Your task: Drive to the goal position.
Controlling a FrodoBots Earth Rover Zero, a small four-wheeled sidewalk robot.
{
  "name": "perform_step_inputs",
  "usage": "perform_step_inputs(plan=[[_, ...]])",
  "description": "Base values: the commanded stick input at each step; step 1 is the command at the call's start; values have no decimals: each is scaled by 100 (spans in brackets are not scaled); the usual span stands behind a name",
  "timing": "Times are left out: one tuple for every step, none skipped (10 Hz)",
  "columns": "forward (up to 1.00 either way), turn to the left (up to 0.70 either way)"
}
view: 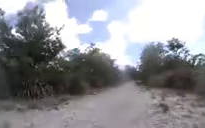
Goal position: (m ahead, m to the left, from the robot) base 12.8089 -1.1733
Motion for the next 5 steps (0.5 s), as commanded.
perform_step_inputs(plan=[[85, 0], [85, -1], [85, -34], [85, -23], [85, 0]])
